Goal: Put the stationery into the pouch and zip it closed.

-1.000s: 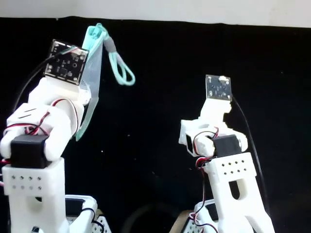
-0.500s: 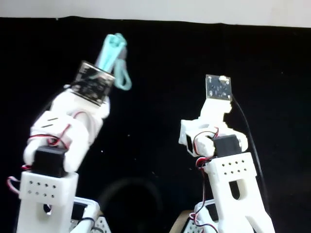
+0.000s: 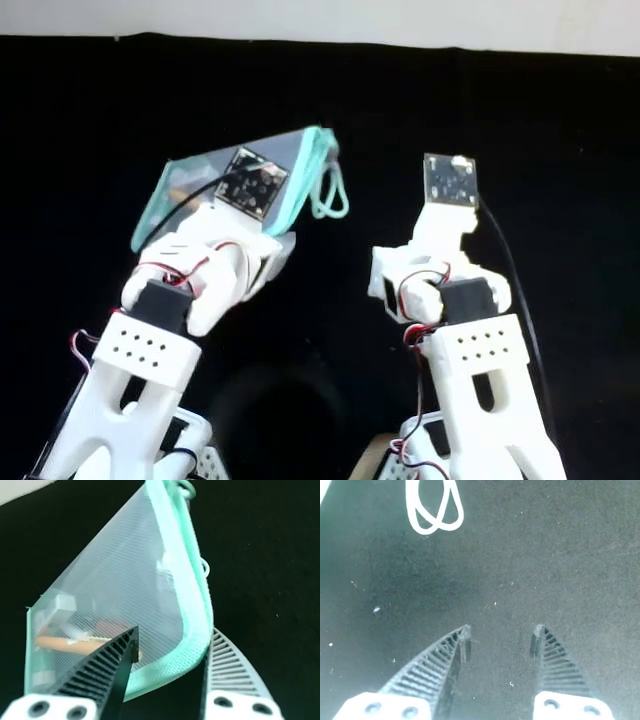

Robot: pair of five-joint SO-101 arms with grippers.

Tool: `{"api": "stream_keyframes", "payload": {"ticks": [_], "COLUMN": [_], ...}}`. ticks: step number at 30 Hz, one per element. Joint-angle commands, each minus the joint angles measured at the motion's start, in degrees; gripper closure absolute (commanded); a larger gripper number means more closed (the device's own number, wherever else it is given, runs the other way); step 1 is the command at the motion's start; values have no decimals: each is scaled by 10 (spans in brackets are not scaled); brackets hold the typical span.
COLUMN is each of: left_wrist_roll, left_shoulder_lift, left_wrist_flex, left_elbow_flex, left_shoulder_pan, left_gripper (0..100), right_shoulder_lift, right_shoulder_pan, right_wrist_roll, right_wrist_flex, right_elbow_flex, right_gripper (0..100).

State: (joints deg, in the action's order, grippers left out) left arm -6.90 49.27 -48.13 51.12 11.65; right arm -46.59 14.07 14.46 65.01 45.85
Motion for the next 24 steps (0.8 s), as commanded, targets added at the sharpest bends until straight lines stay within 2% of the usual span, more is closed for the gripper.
{"api": "stream_keyframes", "payload": {"ticks": [1, 9, 12, 17, 21, 24], "left_wrist_roll": [5, 6, 7, 7, 7, 7], "left_shoulder_lift": [2, 3, 3, 7, 7, 7], "left_wrist_flex": [7, -117, -133, -131, -131, -131], "left_elbow_flex": [-4, -7, -7, -11, -33, -68], "left_shoulder_pan": [22, 143, 163, 159, 121, 86], "left_gripper": [773, 769, 769, 772, 775, 835], "right_shoulder_lift": [-7, -7, -7, -7, -7, -7], "right_shoulder_pan": [4, 2, 2, 2, 2, 2], "right_wrist_roll": [-4, -4, -4, -4, -4, -4], "right_wrist_flex": [1, 0, 0, 0, 0, 3], "right_elbow_flex": [-8, -8, -8, -8, -8, -22], "right_gripper": [796, 796, 796, 796, 797, 804]}}
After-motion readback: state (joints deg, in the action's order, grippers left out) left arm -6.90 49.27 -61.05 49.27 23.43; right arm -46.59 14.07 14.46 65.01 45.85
